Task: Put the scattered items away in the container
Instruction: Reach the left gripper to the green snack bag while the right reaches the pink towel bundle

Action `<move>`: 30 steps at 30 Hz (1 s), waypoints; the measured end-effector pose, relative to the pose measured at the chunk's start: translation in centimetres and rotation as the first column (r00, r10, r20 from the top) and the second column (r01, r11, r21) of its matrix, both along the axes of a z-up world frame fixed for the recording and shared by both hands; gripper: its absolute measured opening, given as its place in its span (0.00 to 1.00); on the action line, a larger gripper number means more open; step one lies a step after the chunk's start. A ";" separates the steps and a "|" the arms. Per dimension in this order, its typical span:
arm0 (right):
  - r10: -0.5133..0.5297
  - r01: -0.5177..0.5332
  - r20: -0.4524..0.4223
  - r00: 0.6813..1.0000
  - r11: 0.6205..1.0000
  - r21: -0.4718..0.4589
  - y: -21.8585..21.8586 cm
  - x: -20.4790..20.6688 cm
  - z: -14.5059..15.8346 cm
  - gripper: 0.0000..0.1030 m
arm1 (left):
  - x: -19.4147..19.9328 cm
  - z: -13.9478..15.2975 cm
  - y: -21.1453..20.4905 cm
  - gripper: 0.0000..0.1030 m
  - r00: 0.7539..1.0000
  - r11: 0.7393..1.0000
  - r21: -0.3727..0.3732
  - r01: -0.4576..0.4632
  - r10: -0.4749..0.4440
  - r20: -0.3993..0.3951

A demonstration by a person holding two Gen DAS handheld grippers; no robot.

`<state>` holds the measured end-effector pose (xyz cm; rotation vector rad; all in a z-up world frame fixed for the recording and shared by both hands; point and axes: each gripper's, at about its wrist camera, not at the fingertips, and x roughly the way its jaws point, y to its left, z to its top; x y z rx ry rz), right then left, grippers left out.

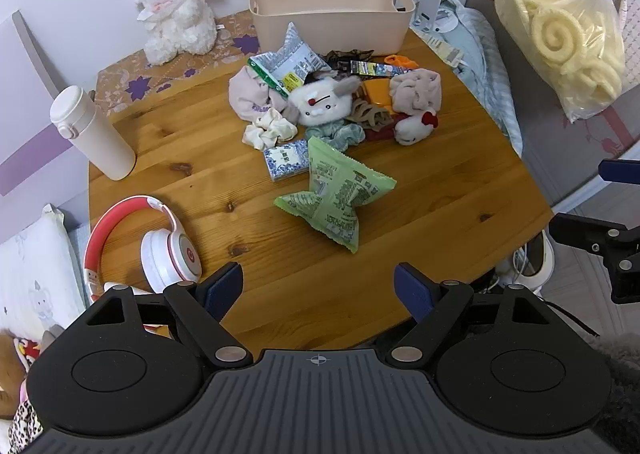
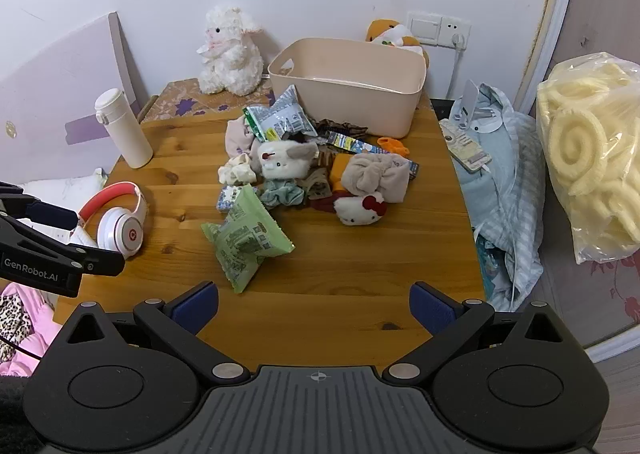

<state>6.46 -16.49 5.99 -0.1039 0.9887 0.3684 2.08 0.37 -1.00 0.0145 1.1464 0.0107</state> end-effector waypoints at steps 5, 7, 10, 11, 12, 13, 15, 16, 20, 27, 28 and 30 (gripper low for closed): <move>0.000 0.000 -0.016 1.000 1.000 -0.011 -0.2 1.1 -0.3 1.00 | 1.1 -0.2 -0.1 0.82 1.000 1.000 -0.003 0.003 -0.003 -0.015; -0.003 0.003 -0.021 1.000 1.000 -0.012 -0.2 1.6 -0.4 1.00 | 1.6 -0.3 -0.1 0.82 1.000 1.000 -0.004 -0.001 0.001 -0.021; -0.005 0.005 -0.024 1.000 1.000 -0.016 -0.5 2.5 -0.5 1.00 | 2.8 -0.6 -0.2 0.82 0.999 1.000 -0.002 -0.008 0.007 -0.043; -0.008 0.007 -0.026 1.000 1.000 -0.019 -0.6 2.8 -0.6 1.00 | 3.1 -0.8 -0.2 0.82 0.999 1.000 -0.001 -0.010 0.010 -0.050; -0.011 0.010 -0.026 1.000 1.000 -0.022 -0.7 3.1 -0.7 1.00 | 3.5 -0.9 -0.2 0.82 0.998 1.000 -0.003 -0.014 0.014 -0.057; -0.014 0.013 -0.028 1.000 1.000 -0.024 -0.8 3.4 -0.9 1.00 | 3.8 -1.1 -0.2 0.82 0.998 1.000 -0.006 -0.018 0.017 -0.064; -0.015 0.014 -0.037 0.999 1.000 -0.026 -1.3 4.2 -1.1 1.00 | 4.6 -1.4 -0.2 0.82 0.997 1.000 -0.010 -0.026 0.025 -0.079; -0.017 0.016 -0.043 0.999 0.999 -0.028 -1.5 4.7 -1.3 1.00 | 5.0 -1.6 -0.2 0.82 0.996 0.999 -0.011 -0.032 0.030 -0.087; -0.024 0.021 -0.058 0.998 0.999 -0.050 -2.0 6.7 -1.9 1.00 | 6.6 -3.0 -0.1 0.82 0.990 0.998 -0.004 -0.066 0.065 -0.128; 0.013 -0.019 -0.096 0.995 0.998 -0.053 -2.9 10.3 -3.4 1.00 | 9.0 -5.7 -0.2 0.82 0.970 0.991 -0.002 -0.131 0.128 -0.205; 0.023 -0.028 -0.098 0.995 0.998 -0.054 -2.9 10.8 -3.6 1.00 | 9.3 -6.1 -0.3 0.82 0.967 0.990 0.003 -0.139 0.137 -0.215; 0.050 -0.055 -0.091 0.995 0.997 -0.055 -2.9 11.6 -4.1 1.00 | 10.0 -7.0 -0.4 0.82 0.960 0.988 0.010 -0.155 0.153 -0.234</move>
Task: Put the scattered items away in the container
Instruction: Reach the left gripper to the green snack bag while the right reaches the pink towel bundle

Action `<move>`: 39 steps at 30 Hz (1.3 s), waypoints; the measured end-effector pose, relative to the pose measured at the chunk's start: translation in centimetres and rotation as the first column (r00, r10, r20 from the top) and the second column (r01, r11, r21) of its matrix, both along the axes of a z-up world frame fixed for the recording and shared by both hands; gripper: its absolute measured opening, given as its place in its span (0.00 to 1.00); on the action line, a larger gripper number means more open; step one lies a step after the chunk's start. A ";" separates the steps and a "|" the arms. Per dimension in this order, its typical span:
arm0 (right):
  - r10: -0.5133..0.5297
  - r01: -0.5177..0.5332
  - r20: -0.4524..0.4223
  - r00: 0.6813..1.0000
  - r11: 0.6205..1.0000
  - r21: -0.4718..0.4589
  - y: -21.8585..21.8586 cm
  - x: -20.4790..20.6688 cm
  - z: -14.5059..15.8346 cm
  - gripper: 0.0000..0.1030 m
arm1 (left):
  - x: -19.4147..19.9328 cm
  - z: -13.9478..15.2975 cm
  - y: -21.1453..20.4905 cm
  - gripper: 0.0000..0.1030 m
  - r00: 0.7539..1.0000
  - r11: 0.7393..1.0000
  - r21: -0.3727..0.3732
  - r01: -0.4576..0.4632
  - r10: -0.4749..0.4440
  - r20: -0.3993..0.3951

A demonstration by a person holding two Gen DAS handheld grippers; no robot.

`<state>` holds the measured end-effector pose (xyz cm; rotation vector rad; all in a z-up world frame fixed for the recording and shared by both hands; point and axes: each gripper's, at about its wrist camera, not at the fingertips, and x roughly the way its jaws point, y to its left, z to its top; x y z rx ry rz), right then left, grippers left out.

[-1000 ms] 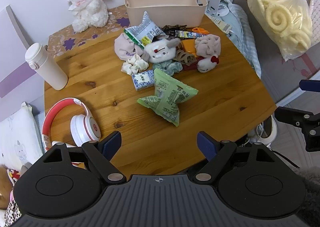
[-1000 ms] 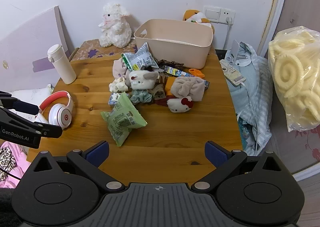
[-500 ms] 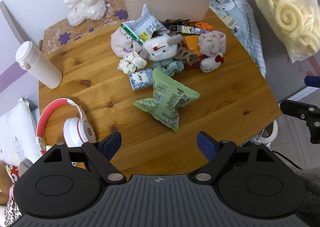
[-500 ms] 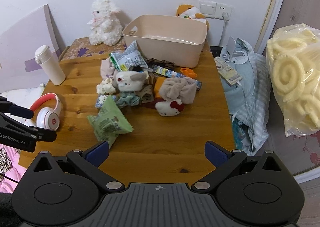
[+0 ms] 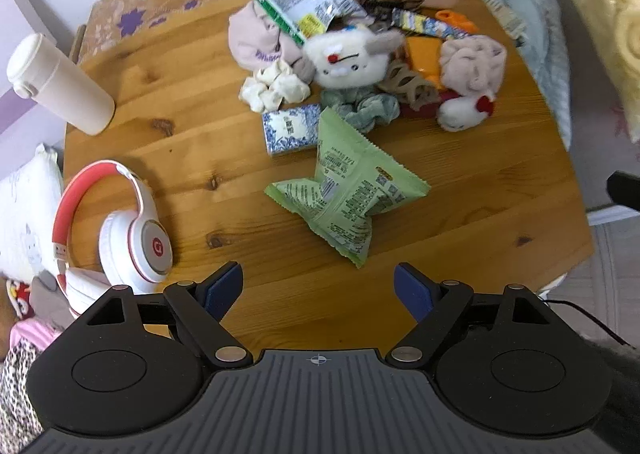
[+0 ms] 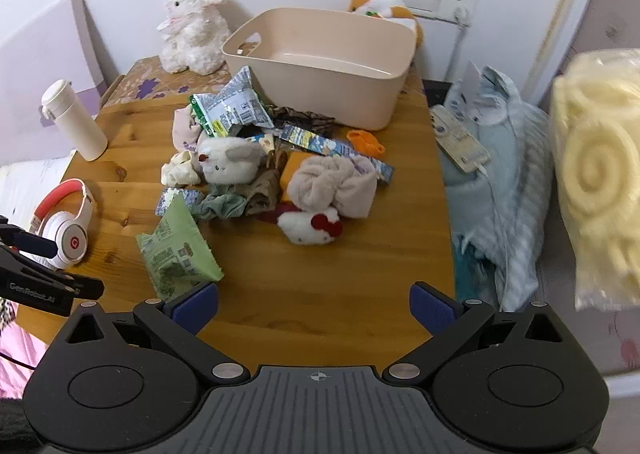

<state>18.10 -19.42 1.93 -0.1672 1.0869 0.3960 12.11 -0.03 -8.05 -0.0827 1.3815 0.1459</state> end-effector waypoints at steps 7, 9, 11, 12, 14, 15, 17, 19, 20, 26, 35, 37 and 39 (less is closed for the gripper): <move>0.177 -0.170 0.083 0.981 0.982 -0.086 1.0 2.4 -1.2 1.00 | 2.1 -2.9 -0.1 0.82 0.997 0.998 0.006 -0.056 0.056 -0.055; 0.194 -0.188 0.078 0.978 0.979 -0.074 1.1 3.4 -1.7 1.00 | 2.6 -3.5 -0.1 0.82 0.995 0.997 0.007 -0.073 0.074 -0.063; 0.203 -0.198 0.087 0.975 0.978 -0.066 1.1 4.3 -2.3 1.00 | 3.1 -4.1 0.0 0.82 0.994 0.996 0.012 -0.088 0.088 -0.068; 0.212 -0.205 0.097 0.973 0.976 -0.073 1.1 4.6 -2.7 1.00 | 3.4 -4.3 0.0 0.82 0.993 0.996 0.015 -0.093 0.094 -0.071; 0.239 -0.228 0.111 0.965 0.968 -0.102 1.4 5.4 -3.5 1.00 | 3.9 -4.8 0.0 0.82 0.992 0.995 0.021 -0.099 0.100 -0.076; 0.248 -0.237 0.113 0.962 0.966 -0.109 1.5 5.7 -3.8 1.00 | 4.1 -5.0 0.0 0.82 0.992 0.995 0.024 -0.100 0.102 -0.077; 0.259 -0.248 0.103 0.961 0.963 -0.104 1.6 6.8 -4.7 1.00 | 4.6 -5.5 -0.1 0.82 0.992 0.994 0.026 -0.103 0.104 -0.076; 0.256 -0.248 0.084 0.963 0.964 -0.094 1.7 7.9 -5.5 1.00 | 5.2 -6.1 -0.2 0.82 0.992 0.994 0.030 -0.101 0.103 -0.076; 0.253 -0.247 0.073 0.965 0.965 -0.090 1.7 8.4 -5.9 1.00 | 5.5 -6.4 -0.3 0.82 0.993 0.995 0.036 -0.092 0.095 -0.076; 0.248 -0.247 0.028 0.968 0.968 -0.039 1.4 11.1 -8.1 1.00 | 7.1 -8.3 -1.8 0.82 0.994 0.991 0.124 0.050 -0.038 -0.098; 0.177 -0.178 0.013 0.984 0.982 0.062 0.6 15.0 -10.4 1.00 | 8.9 -10.6 -2.5 0.82 0.989 0.967 0.218 0.134 -0.115 -0.096; 0.176 -0.175 -0.002 0.984 0.981 0.086 0.8 15.6 -11.0 1.00 | 9.1 -10.9 -2.7 0.82 0.987 0.955 0.252 0.155 -0.141 -0.073; 0.180 -0.176 -0.023 0.983 0.979 0.104 1.0 16.0 -11.6 1.00 | 9.4 -11.3 -2.5 0.82 0.988 0.949 0.275 0.155 -0.144 -0.060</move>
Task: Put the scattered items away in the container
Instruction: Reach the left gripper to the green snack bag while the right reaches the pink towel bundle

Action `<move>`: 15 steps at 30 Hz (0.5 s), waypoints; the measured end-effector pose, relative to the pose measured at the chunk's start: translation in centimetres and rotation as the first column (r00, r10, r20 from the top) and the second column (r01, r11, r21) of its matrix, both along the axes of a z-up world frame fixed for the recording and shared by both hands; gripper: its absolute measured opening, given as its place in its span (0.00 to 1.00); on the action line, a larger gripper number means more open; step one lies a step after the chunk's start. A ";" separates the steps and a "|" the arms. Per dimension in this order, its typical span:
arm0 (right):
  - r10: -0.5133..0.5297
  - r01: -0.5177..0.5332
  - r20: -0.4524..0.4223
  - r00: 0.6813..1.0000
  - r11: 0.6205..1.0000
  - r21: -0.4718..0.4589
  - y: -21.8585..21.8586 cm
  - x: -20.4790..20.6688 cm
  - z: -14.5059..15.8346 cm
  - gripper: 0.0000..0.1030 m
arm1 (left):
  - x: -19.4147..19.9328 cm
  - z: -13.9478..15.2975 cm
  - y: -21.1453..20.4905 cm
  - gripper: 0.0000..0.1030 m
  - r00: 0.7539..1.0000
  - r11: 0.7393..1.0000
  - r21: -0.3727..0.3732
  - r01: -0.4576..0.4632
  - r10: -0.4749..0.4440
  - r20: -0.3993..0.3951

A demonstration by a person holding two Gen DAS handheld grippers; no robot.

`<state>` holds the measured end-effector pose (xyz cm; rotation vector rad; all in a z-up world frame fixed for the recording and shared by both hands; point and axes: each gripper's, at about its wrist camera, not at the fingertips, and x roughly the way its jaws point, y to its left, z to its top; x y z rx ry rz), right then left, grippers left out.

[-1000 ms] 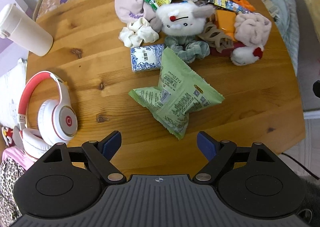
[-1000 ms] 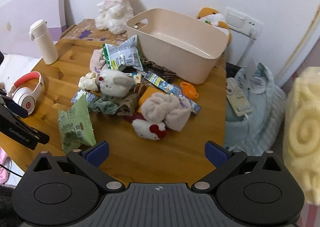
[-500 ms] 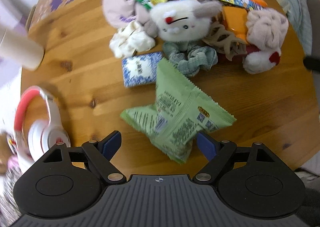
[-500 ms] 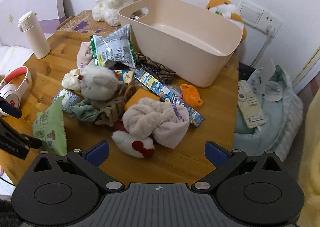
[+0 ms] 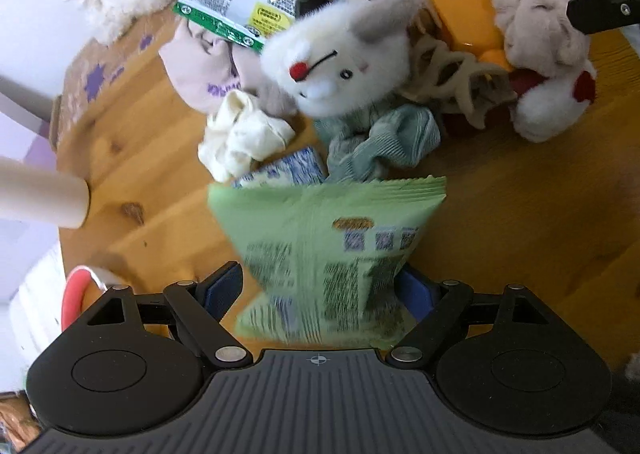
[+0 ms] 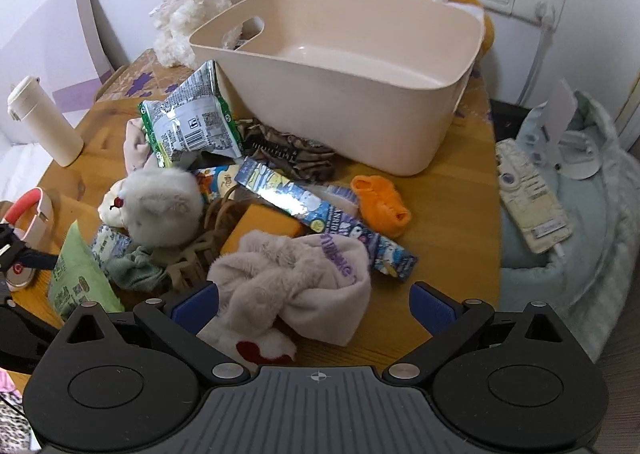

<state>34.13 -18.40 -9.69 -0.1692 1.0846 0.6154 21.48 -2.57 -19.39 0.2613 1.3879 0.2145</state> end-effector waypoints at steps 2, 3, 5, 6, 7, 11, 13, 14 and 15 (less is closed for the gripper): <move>-0.002 0.002 -0.021 1.000 1.000 0.007 0.3 0.3 -0.7 1.00 | 0.3 -0.5 0.4 0.82 1.000 1.000 -0.002 -0.024 0.024 0.007; -0.005 0.005 -0.030 1.000 1.000 0.012 0.4 0.5 -0.9 1.00 | 0.5 -0.7 0.7 0.82 0.999 0.999 -0.011 -0.039 0.039 0.010; -0.012 0.013 -0.050 0.999 1.000 0.019 0.8 0.8 -1.6 1.00 | 0.7 -1.0 1.2 0.82 0.996 0.996 -0.033 -0.082 0.083 0.023; -0.016 0.017 -0.059 0.998 1.000 0.024 0.8 1.0 -1.8 0.99 | 0.8 -1.2 1.5 0.82 0.994 0.994 -0.044 -0.104 0.105 0.028; -0.019 0.021 -0.064 0.998 0.999 0.030 0.9 1.2 -2.0 0.99 | 0.9 -1.3 1.8 0.82 0.992 0.991 -0.054 -0.122 0.124 0.033; -0.025 0.028 -0.076 0.997 0.998 0.047 1.3 1.7 -2.6 0.98 | 1.3 -1.6 2.7 0.82 0.981 0.981 -0.083 -0.178 0.183 0.060; -0.035 0.041 -0.087 0.996 0.997 0.059 1.4 2.0 -2.9 0.98 | 1.4 -1.8 3.2 0.82 0.973 0.972 -0.095 -0.216 0.222 0.060; -0.042 0.048 -0.099 0.994 0.997 0.067 1.3 2.1 -3.1 0.96 | 1.4 -1.9 3.6 0.82 0.967 0.964 -0.106 -0.242 0.249 0.059; -0.049 0.059 -0.116 0.992 0.995 0.080 1.2 2.2 -3.4 0.94 | 1.5 -1.9 3.9 0.81 0.960 0.957 -0.117 -0.264 0.272 0.060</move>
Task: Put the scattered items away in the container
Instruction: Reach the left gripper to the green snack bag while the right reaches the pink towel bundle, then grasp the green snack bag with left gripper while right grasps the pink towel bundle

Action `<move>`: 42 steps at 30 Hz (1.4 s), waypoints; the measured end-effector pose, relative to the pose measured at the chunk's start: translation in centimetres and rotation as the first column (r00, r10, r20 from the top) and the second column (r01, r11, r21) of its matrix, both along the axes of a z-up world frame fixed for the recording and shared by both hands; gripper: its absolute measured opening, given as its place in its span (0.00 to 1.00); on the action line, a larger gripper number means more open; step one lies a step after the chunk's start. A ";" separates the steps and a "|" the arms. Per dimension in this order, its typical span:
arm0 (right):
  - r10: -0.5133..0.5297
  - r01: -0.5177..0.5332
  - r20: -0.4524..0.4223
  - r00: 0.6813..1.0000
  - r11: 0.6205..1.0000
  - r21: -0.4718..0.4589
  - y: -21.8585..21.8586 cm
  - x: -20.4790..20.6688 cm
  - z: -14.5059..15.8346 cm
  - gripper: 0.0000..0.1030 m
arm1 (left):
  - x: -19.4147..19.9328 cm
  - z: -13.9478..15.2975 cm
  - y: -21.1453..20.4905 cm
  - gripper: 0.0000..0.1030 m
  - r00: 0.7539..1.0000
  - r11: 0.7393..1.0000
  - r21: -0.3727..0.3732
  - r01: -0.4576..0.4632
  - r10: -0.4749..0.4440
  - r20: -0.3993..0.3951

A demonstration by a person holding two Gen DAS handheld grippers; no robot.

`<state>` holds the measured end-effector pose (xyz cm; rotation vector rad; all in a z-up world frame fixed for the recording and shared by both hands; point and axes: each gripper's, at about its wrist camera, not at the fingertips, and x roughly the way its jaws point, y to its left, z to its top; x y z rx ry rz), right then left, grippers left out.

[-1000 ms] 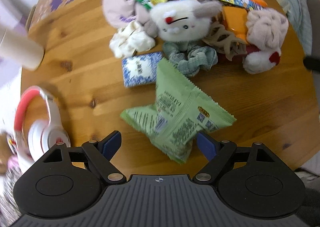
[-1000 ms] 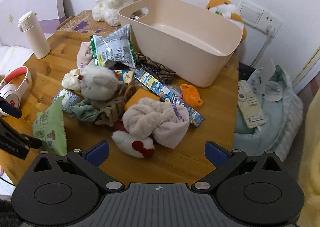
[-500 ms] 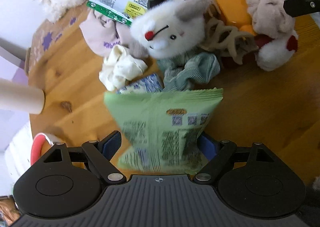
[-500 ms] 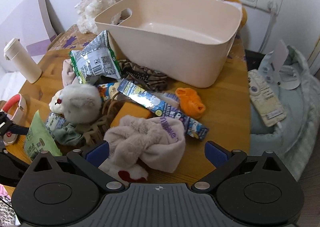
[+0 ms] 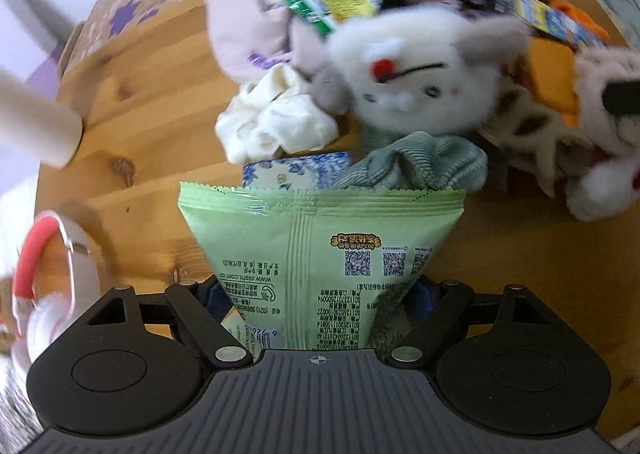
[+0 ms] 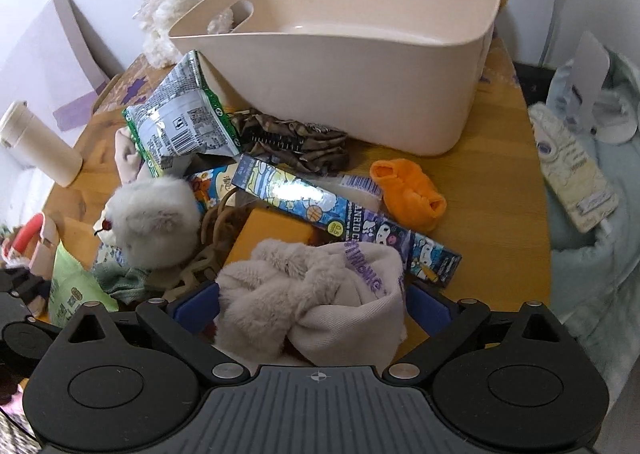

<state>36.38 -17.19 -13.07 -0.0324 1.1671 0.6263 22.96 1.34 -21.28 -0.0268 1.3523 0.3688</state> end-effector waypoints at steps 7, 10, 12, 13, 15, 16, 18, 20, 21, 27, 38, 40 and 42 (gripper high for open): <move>0.005 -0.001 -0.050 0.999 0.997 0.078 -0.4 0.4 -0.7 0.78 | -0.6 0.2 0.7 0.69 0.999 0.999 -0.037 -0.031 0.033 0.041; 0.020 -0.016 -0.045 0.999 0.995 0.094 -0.5 0.4 -0.6 0.67 | -1.3 0.4 0.6 0.67 0.997 0.997 -0.061 -0.039 0.043 0.059; 0.026 -0.022 -0.035 0.999 0.995 0.100 -0.6 0.4 -0.4 0.57 | -1.7 0.6 0.6 0.64 0.996 0.995 -0.081 -0.050 0.056 0.067; 0.032 -0.029 -0.028 0.999 0.994 0.104 -0.7 0.3 -0.2 0.54 | -1.8 0.6 0.7 0.62 0.996 0.995 -0.085 -0.054 0.060 0.067; 0.034 -0.032 -0.023 0.999 0.993 0.109 -0.9 0.3 -0.1 0.49 | -2.2 0.9 0.3 0.61 0.996 0.994 -0.085 -0.061 0.067 0.066; 0.034 -0.031 -0.023 0.999 0.993 0.115 -1.0 0.3 -0.1 0.47 | -2.3 1.0 0.4 0.61 0.995 0.994 -0.090 -0.066 0.072 0.067; 0.027 -0.024 -0.023 0.999 0.992 0.127 -1.3 0.4 0.0 0.42 | -2.6 1.4 0.5 0.61 0.993 0.992 -0.098 -0.075 0.083 0.080; 0.022 -0.019 -0.021 1.000 0.990 0.137 -1.7 0.4 0.1 0.39 | -2.7 1.7 0.6 0.61 0.992 0.992 -0.101 -0.080 0.089 0.092; 0.019 -0.016 -0.019 1.000 0.990 0.143 -1.8 0.4 0.1 0.37 | -2.7 1.9 0.7 0.61 0.991 0.991 -0.103 -0.085 0.095 0.096; -0.001 0.000 0.006 1.000 0.985 0.170 -2.8 0.3 0.9 0.35 | -2.8 3.9 1.1 0.61 0.982 0.988 -0.109 -0.105 0.121 0.146; -0.071 0.032 0.155 0.985 0.970 0.239 -5.1 1.6 6.2 0.35 | 0.6 9.7 1.7 0.61 0.942 0.995 -0.075 -0.067 0.088 0.325; -0.094 0.041 0.200 0.975 0.966 0.254 -5.4 2.2 7.5 0.35 | 1.6 10.9 1.6 0.61 0.931 0.998 -0.042 -0.038 0.051 0.361; -0.114 0.050 0.227 0.967 0.961 0.271 -5.6 2.9 8.6 0.35 | 2.9 12.1 1.5 0.61 0.920 1.000 -0.013 -0.007 0.011 0.393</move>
